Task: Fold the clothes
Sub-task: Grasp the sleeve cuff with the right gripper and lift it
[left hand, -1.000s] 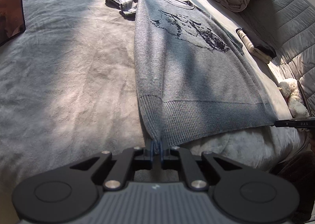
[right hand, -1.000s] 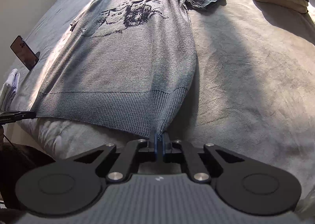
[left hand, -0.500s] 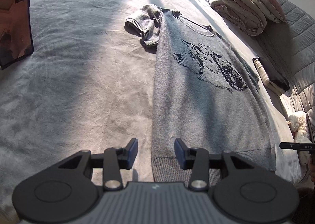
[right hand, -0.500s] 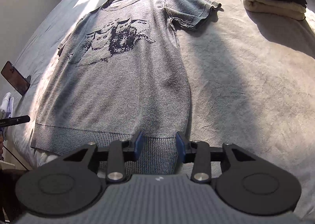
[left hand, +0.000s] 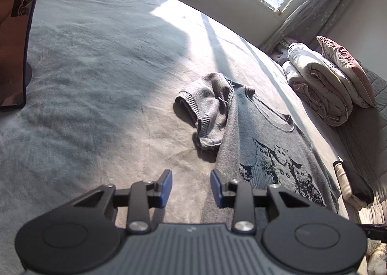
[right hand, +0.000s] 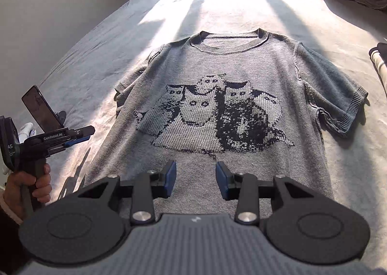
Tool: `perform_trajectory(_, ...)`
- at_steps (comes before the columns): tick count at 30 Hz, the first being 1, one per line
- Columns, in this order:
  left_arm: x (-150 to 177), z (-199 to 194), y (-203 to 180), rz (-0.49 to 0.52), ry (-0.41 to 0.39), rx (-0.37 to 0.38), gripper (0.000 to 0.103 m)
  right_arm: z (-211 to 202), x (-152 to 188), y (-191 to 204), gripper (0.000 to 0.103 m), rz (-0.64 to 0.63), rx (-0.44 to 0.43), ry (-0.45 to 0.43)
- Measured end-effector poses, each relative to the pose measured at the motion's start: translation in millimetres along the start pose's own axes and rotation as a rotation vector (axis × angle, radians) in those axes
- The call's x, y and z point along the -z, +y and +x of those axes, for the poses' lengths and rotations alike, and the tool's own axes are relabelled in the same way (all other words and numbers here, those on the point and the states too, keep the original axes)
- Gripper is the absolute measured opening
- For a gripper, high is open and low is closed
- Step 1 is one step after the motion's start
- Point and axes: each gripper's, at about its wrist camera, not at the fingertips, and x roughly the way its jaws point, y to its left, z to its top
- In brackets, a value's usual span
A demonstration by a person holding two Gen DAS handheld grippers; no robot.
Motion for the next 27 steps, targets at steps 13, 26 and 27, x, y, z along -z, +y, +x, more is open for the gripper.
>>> perform_trajectory(13, -37, 14, 35, -0.028, -0.071, -0.075, 0.028, 142, -83, 119, 0.041, -0.228, -0.127, 0.001)
perform_trajectory(26, -49, 27, 53, -0.113, -0.041, -0.036, 0.028, 229, -96, 158, 0.020, -0.433, 0.072, 0.025)
perform_trajectory(27, -48, 27, 52, -0.110, -0.037, -0.029, 0.028, 230, -100, 157, 0.013, -0.420, 0.076, 0.026)
